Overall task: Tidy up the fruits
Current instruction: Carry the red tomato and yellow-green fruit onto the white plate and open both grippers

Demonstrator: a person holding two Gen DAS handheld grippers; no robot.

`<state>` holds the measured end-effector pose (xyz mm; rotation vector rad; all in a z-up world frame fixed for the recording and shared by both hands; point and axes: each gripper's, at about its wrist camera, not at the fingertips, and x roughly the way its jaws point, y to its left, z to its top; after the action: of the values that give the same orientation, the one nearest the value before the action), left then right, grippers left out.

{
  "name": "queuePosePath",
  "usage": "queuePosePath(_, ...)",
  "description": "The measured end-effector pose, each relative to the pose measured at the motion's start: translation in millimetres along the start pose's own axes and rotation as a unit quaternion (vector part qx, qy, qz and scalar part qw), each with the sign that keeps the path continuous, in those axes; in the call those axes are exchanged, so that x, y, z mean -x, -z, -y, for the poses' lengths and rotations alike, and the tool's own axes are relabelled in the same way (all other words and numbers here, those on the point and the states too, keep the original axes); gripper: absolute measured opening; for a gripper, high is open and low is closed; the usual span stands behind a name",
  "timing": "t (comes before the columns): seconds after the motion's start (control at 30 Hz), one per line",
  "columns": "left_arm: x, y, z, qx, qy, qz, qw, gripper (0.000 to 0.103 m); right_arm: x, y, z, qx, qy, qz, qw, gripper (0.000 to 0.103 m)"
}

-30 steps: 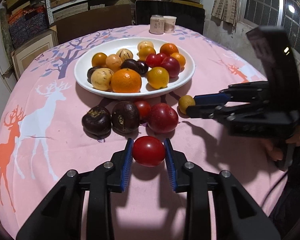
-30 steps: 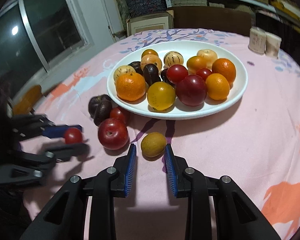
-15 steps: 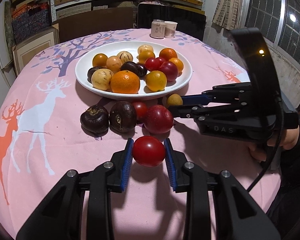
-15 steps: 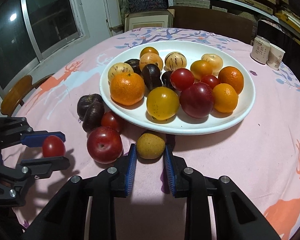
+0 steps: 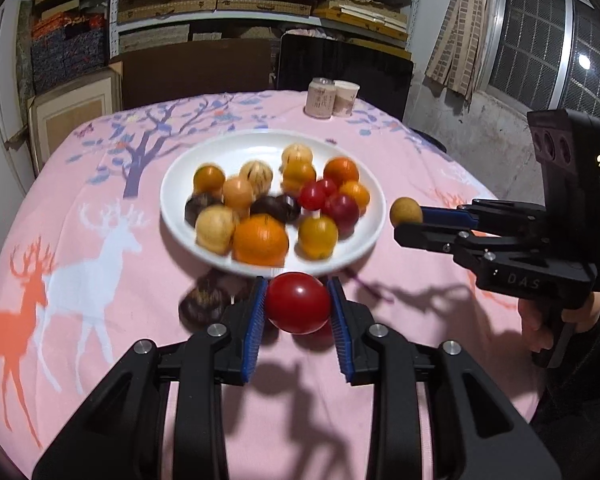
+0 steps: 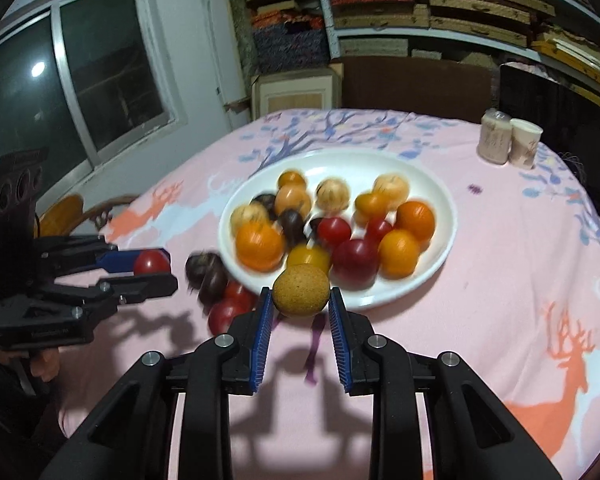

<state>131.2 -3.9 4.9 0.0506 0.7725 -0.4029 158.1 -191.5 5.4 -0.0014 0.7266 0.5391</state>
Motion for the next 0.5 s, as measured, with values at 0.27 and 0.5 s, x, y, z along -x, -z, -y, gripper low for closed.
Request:
queuePosePath(0.27, -65.5, -68.0, -18.5, 0.009, -0.035, -0.002, 0.9994, 0.030, -41.9, -62.9, 21.4, -0.023, 0.038, 0.041, 0.998, 0.028)
queuePosePath(0.5, -86.6, -83.1, -32.4, 0.020, -0.065, -0.003, 0.9977, 0.069, -64.1, -73.9, 33.6, -0.047, 0.042, 0.046, 0.997, 0.050)
